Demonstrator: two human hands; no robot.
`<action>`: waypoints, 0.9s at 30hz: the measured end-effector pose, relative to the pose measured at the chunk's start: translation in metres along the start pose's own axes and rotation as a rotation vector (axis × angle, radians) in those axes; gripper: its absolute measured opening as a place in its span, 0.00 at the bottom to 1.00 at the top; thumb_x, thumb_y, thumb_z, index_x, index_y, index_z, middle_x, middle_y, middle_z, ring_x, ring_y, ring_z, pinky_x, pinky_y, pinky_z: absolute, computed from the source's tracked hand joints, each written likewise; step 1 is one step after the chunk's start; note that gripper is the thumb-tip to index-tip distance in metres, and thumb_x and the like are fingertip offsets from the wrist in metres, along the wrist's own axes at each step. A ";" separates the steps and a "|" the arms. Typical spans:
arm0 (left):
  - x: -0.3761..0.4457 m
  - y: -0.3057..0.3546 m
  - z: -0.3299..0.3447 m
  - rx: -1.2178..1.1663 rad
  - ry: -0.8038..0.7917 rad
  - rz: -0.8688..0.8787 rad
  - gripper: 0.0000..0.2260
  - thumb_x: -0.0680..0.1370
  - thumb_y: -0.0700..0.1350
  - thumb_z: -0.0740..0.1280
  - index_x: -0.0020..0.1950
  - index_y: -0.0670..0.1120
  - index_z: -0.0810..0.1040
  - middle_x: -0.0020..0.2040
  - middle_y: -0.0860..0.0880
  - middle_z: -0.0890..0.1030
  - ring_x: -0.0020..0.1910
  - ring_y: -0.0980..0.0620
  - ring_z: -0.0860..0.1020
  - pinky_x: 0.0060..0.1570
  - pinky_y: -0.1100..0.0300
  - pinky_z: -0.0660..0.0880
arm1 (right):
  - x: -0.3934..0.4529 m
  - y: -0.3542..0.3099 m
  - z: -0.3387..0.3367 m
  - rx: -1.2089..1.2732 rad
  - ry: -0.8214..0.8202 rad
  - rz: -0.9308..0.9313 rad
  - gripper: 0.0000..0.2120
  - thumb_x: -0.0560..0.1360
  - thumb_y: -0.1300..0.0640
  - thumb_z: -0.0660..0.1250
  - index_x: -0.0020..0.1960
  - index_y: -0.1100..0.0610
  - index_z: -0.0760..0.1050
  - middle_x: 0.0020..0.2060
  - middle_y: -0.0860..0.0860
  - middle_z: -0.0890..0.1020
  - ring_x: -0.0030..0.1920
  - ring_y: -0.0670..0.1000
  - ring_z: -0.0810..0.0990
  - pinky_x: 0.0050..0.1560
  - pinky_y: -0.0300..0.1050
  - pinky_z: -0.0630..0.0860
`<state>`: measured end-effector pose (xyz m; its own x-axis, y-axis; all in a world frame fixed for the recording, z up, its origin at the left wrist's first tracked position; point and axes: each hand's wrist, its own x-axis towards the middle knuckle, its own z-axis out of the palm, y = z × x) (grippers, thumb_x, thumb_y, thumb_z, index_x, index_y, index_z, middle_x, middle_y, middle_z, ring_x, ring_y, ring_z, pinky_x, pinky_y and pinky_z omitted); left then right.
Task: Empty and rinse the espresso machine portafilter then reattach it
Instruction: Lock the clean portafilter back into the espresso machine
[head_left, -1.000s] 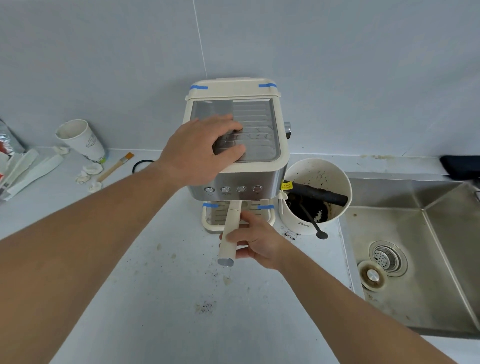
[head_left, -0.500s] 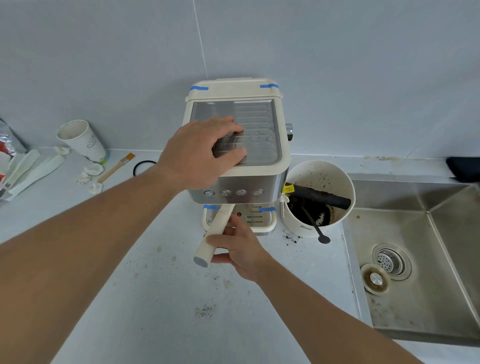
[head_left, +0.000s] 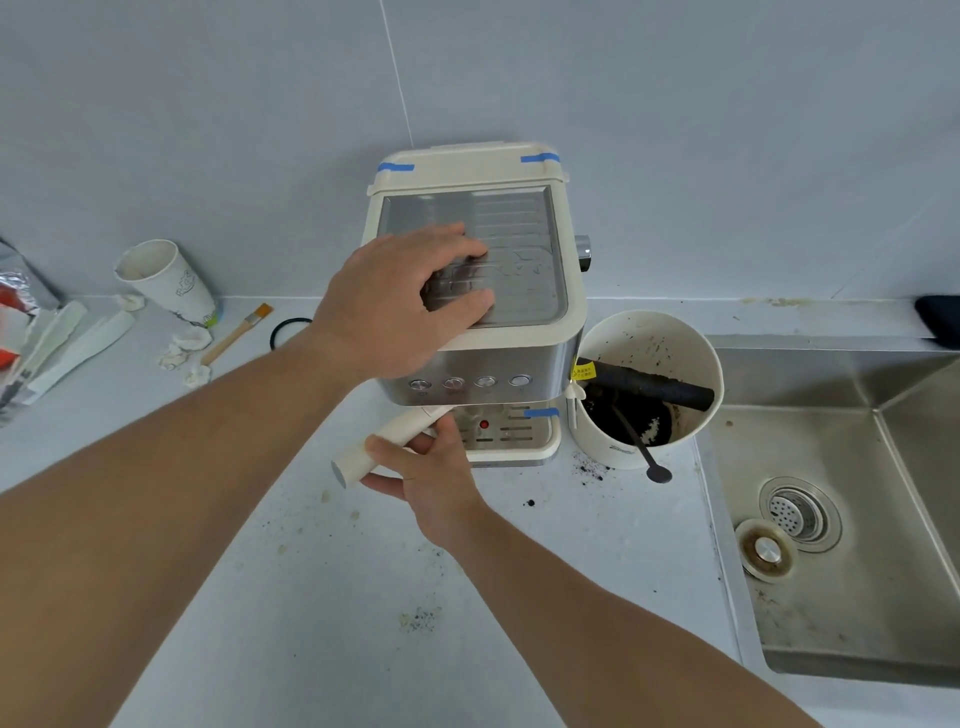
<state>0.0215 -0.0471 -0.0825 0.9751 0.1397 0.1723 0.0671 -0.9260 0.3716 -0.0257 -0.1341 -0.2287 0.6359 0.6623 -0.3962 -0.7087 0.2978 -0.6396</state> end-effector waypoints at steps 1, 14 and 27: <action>0.000 0.000 0.000 -0.002 0.002 -0.003 0.24 0.73 0.65 0.59 0.67 0.60 0.72 0.72 0.59 0.71 0.67 0.52 0.71 0.67 0.46 0.67 | 0.001 0.002 0.002 0.011 0.010 -0.005 0.24 0.72 0.72 0.73 0.63 0.57 0.70 0.48 0.52 0.82 0.50 0.52 0.84 0.51 0.58 0.83; 0.000 0.001 0.000 0.002 0.010 -0.008 0.23 0.74 0.64 0.61 0.68 0.60 0.72 0.73 0.59 0.70 0.69 0.53 0.69 0.68 0.47 0.65 | 0.017 -0.001 0.016 0.068 0.077 -0.040 0.23 0.72 0.71 0.73 0.61 0.58 0.69 0.50 0.54 0.81 0.52 0.54 0.82 0.48 0.54 0.84; 0.000 0.002 0.000 -0.011 0.024 -0.009 0.23 0.73 0.63 0.61 0.67 0.60 0.73 0.73 0.58 0.70 0.70 0.54 0.69 0.68 0.48 0.65 | 0.007 0.008 0.006 0.042 0.017 -0.022 0.23 0.72 0.71 0.73 0.61 0.55 0.69 0.55 0.58 0.79 0.54 0.55 0.81 0.51 0.59 0.83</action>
<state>0.0214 -0.0491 -0.0814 0.9691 0.1567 0.1903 0.0735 -0.9206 0.3836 -0.0292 -0.1230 -0.2326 0.6566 0.6434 -0.3936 -0.7063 0.3414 -0.6202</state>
